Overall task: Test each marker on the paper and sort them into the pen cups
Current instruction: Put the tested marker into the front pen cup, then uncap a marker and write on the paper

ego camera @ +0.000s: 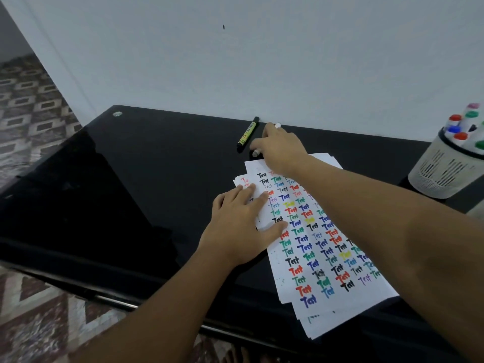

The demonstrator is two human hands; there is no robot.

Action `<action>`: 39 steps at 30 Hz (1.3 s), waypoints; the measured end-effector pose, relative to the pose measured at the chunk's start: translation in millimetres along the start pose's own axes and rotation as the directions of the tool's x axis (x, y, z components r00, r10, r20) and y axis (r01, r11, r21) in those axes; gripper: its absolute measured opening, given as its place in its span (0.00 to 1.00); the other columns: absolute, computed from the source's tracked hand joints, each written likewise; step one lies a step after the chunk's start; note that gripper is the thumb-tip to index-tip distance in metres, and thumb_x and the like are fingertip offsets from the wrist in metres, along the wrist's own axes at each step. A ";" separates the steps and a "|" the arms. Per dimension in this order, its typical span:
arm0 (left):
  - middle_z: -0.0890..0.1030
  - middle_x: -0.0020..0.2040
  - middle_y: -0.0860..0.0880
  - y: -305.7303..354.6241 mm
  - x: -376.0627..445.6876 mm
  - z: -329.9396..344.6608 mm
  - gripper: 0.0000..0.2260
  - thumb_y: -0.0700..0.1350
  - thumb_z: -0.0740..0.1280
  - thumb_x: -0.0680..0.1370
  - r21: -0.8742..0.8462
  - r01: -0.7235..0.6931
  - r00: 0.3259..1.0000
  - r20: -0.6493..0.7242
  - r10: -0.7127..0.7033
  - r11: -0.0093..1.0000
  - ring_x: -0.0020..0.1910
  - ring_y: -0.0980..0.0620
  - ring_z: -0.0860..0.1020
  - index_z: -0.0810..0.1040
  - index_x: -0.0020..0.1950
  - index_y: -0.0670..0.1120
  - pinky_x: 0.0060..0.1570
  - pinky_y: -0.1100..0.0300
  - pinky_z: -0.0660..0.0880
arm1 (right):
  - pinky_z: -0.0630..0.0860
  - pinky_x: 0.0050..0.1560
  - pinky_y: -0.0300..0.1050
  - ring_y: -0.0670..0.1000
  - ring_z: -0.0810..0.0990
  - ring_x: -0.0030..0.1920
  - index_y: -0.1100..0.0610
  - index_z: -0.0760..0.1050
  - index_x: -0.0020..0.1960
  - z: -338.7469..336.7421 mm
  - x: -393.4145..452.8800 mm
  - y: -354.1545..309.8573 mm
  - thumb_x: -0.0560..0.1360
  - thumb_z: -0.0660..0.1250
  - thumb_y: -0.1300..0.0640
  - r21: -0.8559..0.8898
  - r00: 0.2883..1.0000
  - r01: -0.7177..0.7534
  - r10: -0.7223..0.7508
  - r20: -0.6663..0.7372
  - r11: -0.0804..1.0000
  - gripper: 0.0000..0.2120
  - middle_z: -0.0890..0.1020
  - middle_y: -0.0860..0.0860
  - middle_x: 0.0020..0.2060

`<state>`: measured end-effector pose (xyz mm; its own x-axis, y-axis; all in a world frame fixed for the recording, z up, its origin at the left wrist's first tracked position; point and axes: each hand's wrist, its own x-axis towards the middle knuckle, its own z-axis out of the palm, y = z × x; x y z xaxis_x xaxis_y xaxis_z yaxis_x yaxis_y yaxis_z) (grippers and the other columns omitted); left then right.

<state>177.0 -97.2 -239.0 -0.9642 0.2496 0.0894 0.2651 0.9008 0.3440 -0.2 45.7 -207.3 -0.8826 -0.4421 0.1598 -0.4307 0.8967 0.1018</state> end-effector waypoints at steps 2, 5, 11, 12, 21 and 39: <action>0.56 0.82 0.54 0.1 0.3 0.1 0.37 0.75 0.54 0.76 -0.004 -0.001 1.000 -0.001 0.001 1.000 0.81 0.53 0.48 0.60 0.81 0.58 0.76 0.53 0.40 | 0.72 0.56 0.54 0.57 0.73 0.60 0.46 0.77 0.65 -2.3 -1.1 2.1 0.82 0.66 0.55 -0.032 0.998 0.044 -0.045 -0.037 0.999 0.13 0.72 0.54 0.61; 0.56 0.82 0.54 -0.7 1.4 0.3 0.38 0.75 0.53 0.75 0.002 -0.002 1.000 -0.002 0.002 1.000 0.80 0.54 0.48 0.60 0.81 0.58 0.77 0.53 0.40 | 0.68 0.66 0.56 0.59 0.74 0.62 0.49 0.77 0.65 -5.1 -4.5 9.6 0.84 0.64 0.53 -0.121 0.982 0.114 -0.130 -0.134 0.986 0.11 0.75 0.55 0.62; 0.58 0.82 0.54 -1.6 2.0 1.5 0.36 0.75 0.54 0.76 -0.012 -0.005 1.000 -0.018 0.005 1.000 0.80 0.53 0.51 0.62 0.80 0.58 0.77 0.51 0.43 | 0.71 0.37 0.49 0.54 0.74 0.39 0.50 0.66 0.70 -34.6 -35.8 7.1 0.87 0.55 0.53 -0.029 0.962 0.163 -0.166 -0.219 0.986 0.12 0.76 0.51 0.45; 0.59 0.81 0.54 -1.8 1.9 1.8 0.36 0.74 0.54 0.77 -0.021 -0.008 1.000 -0.026 0.007 1.000 0.80 0.53 0.52 0.63 0.80 0.58 0.78 0.50 0.44 | 0.72 0.36 0.49 0.53 0.74 0.39 0.48 0.66 0.71 -40.6 -44.0 6.2 0.88 0.53 0.50 -0.010 0.965 0.154 -0.152 -0.214 0.988 0.13 0.74 0.50 0.45; 0.72 0.71 0.53 -3.8 2.0 3.4 0.30 0.65 0.59 0.81 -0.119 -0.019 0.982 -0.187 -0.003 0.993 0.73 0.53 0.65 0.65 0.79 0.51 0.75 0.52 0.56 | 0.77 0.50 0.55 0.52 0.78 0.48 0.49 0.70 0.66 -38.3 -120.6 10.7 0.87 0.51 0.46 0.218 0.988 0.072 -0.099 0.118 0.973 0.14 0.79 0.49 0.51; 0.81 0.56 0.53 -8.4 1.0 8.3 0.12 0.51 0.63 0.84 -0.068 -0.138 0.954 -0.277 0.114 0.988 0.58 0.52 0.73 0.80 0.62 0.47 0.64 0.54 0.68 | 0.76 0.42 0.48 0.49 0.79 0.43 0.46 0.68 0.70 -34.7 -154.9 -2.1 0.86 0.55 0.41 0.186 0.985 0.116 -0.136 0.103 0.976 0.16 0.81 0.46 0.46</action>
<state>173.9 -101.6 -249.5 -0.8909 0.2426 0.3839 0.3949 0.8315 0.3908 144.0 111.6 -198.2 -0.8302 -0.5558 0.0423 -0.5574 0.8277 -0.0645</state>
